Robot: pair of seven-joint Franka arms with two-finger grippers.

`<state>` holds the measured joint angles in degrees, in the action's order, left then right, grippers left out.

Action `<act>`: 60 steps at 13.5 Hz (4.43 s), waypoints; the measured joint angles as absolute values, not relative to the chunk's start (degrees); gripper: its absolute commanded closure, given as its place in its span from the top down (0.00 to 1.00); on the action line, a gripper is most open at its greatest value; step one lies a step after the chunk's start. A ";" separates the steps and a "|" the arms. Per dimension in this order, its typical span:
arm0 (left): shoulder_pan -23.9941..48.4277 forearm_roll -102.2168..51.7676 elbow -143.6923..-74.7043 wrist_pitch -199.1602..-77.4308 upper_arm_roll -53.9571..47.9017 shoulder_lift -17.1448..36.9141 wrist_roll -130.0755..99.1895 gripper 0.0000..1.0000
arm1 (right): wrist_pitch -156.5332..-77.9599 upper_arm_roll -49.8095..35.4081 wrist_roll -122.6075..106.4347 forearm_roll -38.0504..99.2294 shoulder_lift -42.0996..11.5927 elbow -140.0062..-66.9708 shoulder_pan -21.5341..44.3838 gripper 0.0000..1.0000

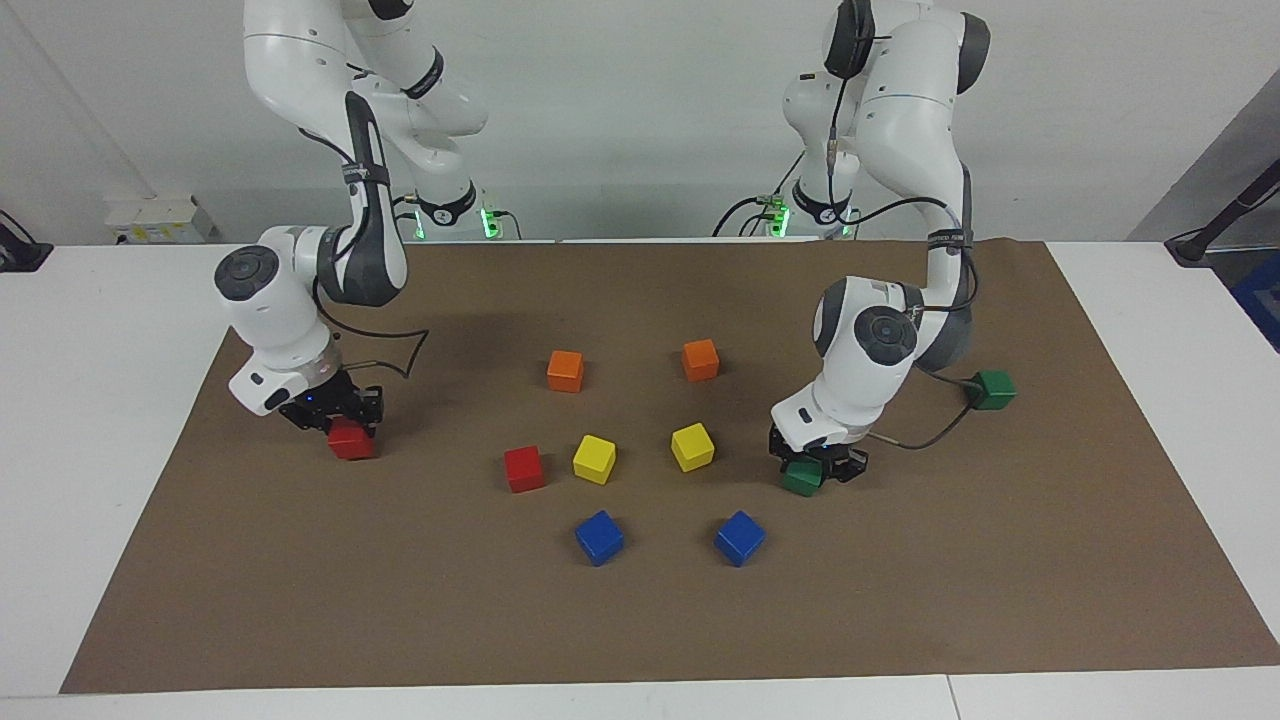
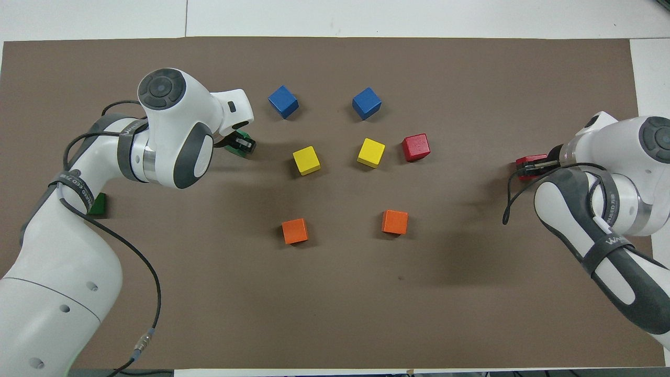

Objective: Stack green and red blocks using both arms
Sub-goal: 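Stack green on green with the left gripper while the right gripper releases red, then reach to the other red block and grasp it with the right gripper, then carry red toward the first red with the right gripper while the left gripper withdraws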

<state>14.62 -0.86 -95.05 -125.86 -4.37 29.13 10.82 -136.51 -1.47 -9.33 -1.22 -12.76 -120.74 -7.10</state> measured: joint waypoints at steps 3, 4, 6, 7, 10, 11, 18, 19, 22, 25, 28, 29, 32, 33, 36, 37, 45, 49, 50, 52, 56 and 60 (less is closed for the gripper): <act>11.55 -3.76 -91.52 -119.52 -3.38 25.63 10.54 0.00 | -137.39 -1.47 -9.33 -1.22 -13.35 -120.87 -7.10 0.38; 9.26 -3.85 -91.63 -117.31 -3.30 23.16 10.55 0.00 | -137.61 -1.47 -9.33 -1.22 -13.49 -120.88 -7.10 0.90; 4.86 -3.93 -93.26 -113.53 -3.18 17.72 10.60 0.00 | -137.71 -1.47 -9.32 -1.22 -13.52 -120.88 -7.10 1.00; 2.89 -3.94 -95.05 -112.61 -3.13 14.96 10.70 0.00 | -137.72 -1.48 -9.32 -1.22 -13.52 -120.88 -7.10 1.00; -2.61 -3.95 -101.77 -111.96 -3.01 8.58 12.84 0.00 | -137.74 -1.48 -9.32 -1.22 -13.52 -120.88 -7.10 1.00; -4.51 -3.95 -103.66 -111.96 -2.94 7.19 14.73 0.00 | -137.74 -1.48 -9.32 -1.22 -13.52 -120.88 -7.10 1.00; -15.46 -3.94 -117.20 -120.98 -2.69 2.00 26.65 0.00 | -118.66 -1.98 -8.84 -1.22 -12.17 -107.73 -6.04 1.00; -15.87 -3.94 -119.13 -122.47 -2.68 1.57 27.11 0.00 | -115.20 -2.00 -8.48 -1.22 -11.87 -104.50 -5.31 1.00; -16.26 -3.93 -122.43 -126.77 -2.67 1.27 27.58 0.00 | -108.48 -2.08 -3.41 -1.54 -12.10 -97.75 -1.84 1.00; -16.56 -3.92 -125.04 -131.33 -2.66 1.26 27.83 0.00 | -105.02 -2.23 7.00 -1.89 -14.18 -92.38 4.53 1.00; -16.98 -3.92 -127.51 -134.94 -2.67 1.27 27.94 0.00 | -105.88 -2.33 12.57 -2.02 -15.83 -90.80 9.29 1.00; -17.05 -3.92 -128.16 -135.76 -2.66 1.27 27.94 0.00 | -106.29 -2.36 13.08 -2.03 -16.20 -90.67 10.54 1.00; -17.81 -3.92 -128.91 -136.45 -2.65 1.27 26.59 0.00 | -109.84 -2.44 13.30 -2.02 -17.87 -90.70 14.67 1.00; -17.84 -3.92 -129.13 -136.45 -2.65 1.28 25.50 0.00 | -111.44 -2.49 13.30 -2.03 -18.70 -90.86 15.39 1.00; -17.84 -3.92 -129.52 -136.47 -2.76 1.44 23.90 0.00 | -116.12 -2.80 12.87 -2.03 -20.85 -92.29 16.13 1.00; -17.84 -3.92 -129.53 -136.47 -2.81 1.48 23.55 0.00 | -116.97 -2.81 12.30 -2.03 -21.50 -92.72 16.16 1.00; -17.82 -3.92 -130.83 -138.72 -3.00 1.60 22.62 0.00 | -124.96 -2.65 9.47 -2.03 -24.19 -98.14 15.43 1.00; -17.82 -3.92 -130.86 -138.93 -3.01 1.61 22.68 0.66 | -126.27 -2.60 8.79 -2.03 -24.92 -98.33 15.30 1.00; -17.81 -3.92 -130.86 -138.94 -3.02 1.61 22.80 1.00 | -126.41 -2.59 8.78 -2.03 -25.12 -98.38 15.29 1.00; -17.81 -3.92 -130.85 -138.97 -3.03 1.62 22.96 1.00 | -126.93 -2.59 8.78 -2.03 -25.65 -98.48 15.29 1.00; -17.81 -3.92 -130.42 -138.43 -3.03 1.72 23.00 1.00 | -129.15 -2.59 8.76 -2.03 -26.36 -99.92 15.30 0.77; -17.80 -3.92 -122.91 -129.45 -3.04 1.64 23.00 1.00 | -129.30 -2.58 8.75 -2.03 -26.43 -100.63 15.29 0.00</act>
<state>-17.80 -3.92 -122.91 -129.45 -3.04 1.64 23.00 -129.30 -2.58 8.75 -2.03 -26.43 -100.63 15.29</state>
